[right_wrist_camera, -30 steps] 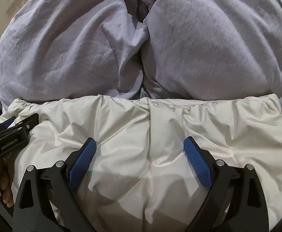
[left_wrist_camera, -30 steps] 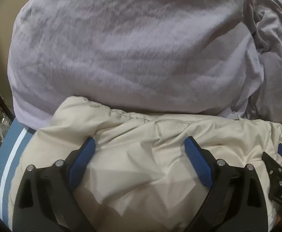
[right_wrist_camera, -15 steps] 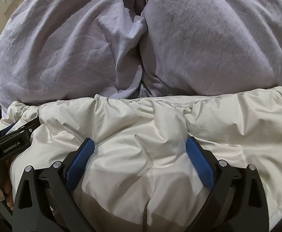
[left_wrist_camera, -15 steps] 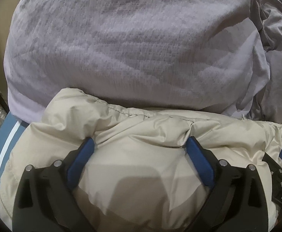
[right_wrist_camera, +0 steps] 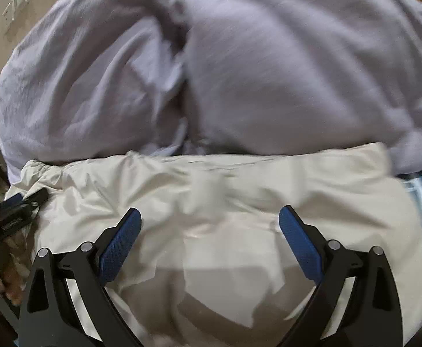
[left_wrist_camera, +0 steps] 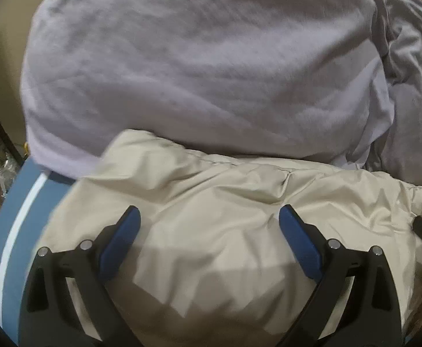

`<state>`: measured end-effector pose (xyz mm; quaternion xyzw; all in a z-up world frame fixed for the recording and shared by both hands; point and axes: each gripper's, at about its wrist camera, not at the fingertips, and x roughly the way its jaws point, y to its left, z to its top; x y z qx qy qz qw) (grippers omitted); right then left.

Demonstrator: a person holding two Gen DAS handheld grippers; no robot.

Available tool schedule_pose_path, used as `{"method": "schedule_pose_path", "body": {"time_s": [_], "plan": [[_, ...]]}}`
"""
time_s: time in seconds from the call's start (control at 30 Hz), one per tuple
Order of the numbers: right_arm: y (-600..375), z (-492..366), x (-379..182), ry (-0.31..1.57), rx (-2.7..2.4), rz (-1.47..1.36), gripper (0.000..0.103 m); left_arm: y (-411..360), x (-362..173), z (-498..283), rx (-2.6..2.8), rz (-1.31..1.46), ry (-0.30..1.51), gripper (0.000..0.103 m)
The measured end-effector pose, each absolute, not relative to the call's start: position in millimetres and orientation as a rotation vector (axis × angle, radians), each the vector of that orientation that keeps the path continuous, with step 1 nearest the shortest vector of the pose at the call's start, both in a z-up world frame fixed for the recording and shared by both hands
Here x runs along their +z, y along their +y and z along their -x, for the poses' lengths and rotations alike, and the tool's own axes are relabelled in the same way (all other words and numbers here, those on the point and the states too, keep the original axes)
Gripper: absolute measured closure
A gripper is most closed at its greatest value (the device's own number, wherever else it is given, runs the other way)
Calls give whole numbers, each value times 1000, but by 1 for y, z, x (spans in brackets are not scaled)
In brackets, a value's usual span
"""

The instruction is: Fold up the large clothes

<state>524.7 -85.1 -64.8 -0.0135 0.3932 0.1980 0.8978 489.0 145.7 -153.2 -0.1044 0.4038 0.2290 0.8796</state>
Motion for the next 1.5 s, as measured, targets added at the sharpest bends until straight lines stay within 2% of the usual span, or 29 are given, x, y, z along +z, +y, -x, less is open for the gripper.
{"method": "schedule_pose_path", "body": {"time_s": [0.23,0.33,0.57,0.67,0.9,1.1,1.27,1.5], "plan": [[-165,-511,-63,798,223,3,5,157,-142,-452,534,212,802,6],[-184,-508,-77,820,167,1,10,171,-146,-442,567,210,821,6],[-175,-513,-101,807,134,94,9,190,-178,-434,619,165,890,6],[-180,-515,-94,827,132,66,10,194,-179,-435,617,155,904,6],[-217,-486,-64,810,99,-26,10,210,-138,-393,620,176,892,6],[-256,-463,-64,875,58,-149,10,225,-124,-347,641,251,903,6],[-277,-454,-87,985,75,-276,10,213,-121,-321,632,369,944,6],[-293,-451,-108,1054,105,-487,10,218,-147,-311,575,594,966,6]]}}
